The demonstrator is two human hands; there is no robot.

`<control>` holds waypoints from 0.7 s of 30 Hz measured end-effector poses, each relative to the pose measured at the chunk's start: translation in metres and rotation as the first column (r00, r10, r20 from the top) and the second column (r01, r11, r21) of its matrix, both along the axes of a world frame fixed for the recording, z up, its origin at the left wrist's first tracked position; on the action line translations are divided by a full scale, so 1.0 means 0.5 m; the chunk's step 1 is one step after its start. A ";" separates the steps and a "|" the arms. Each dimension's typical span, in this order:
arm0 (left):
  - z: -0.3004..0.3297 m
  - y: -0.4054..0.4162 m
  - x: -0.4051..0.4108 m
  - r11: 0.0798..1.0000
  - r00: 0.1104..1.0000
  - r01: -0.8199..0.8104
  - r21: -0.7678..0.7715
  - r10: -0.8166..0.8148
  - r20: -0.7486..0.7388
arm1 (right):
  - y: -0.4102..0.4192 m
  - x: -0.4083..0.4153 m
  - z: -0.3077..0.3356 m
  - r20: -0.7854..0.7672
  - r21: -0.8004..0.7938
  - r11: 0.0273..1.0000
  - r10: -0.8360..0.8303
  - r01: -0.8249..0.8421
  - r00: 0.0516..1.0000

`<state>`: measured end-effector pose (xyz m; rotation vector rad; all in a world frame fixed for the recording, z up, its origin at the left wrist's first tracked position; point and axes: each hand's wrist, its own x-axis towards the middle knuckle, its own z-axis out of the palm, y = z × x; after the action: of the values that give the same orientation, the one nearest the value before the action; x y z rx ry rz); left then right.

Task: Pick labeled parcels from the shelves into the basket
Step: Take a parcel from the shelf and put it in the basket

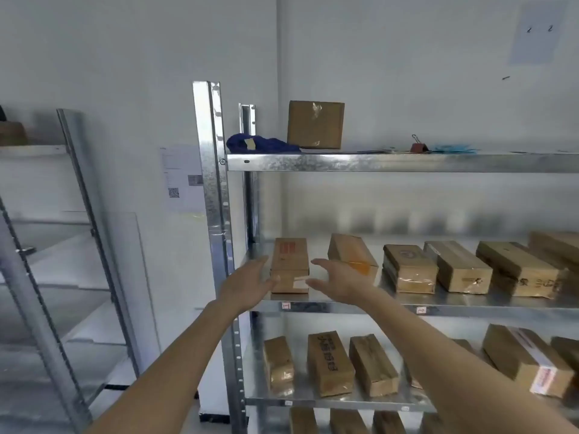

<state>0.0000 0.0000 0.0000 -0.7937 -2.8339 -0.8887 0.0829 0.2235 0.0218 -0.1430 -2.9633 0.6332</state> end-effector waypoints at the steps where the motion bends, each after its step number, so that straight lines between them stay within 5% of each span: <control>1: -0.004 0.013 -0.019 1.000 1.000 -0.002 -0.007 0.002 0.009 | 0.007 -0.024 -0.008 0.011 -0.030 1.000 0.004 -0.004 1.000; 21: -0.153 0.136 -0.247 0.947 0.952 -0.050 0.317 -0.051 0.302 | 0.079 -0.293 -0.168 -0.011 -0.497 0.864 0.088 -0.082 0.996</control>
<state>-0.1234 0.0681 -0.0767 -0.6623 -2.8124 -1.5493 -0.0636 0.2629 -0.0624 -0.0544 -2.7532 1.4048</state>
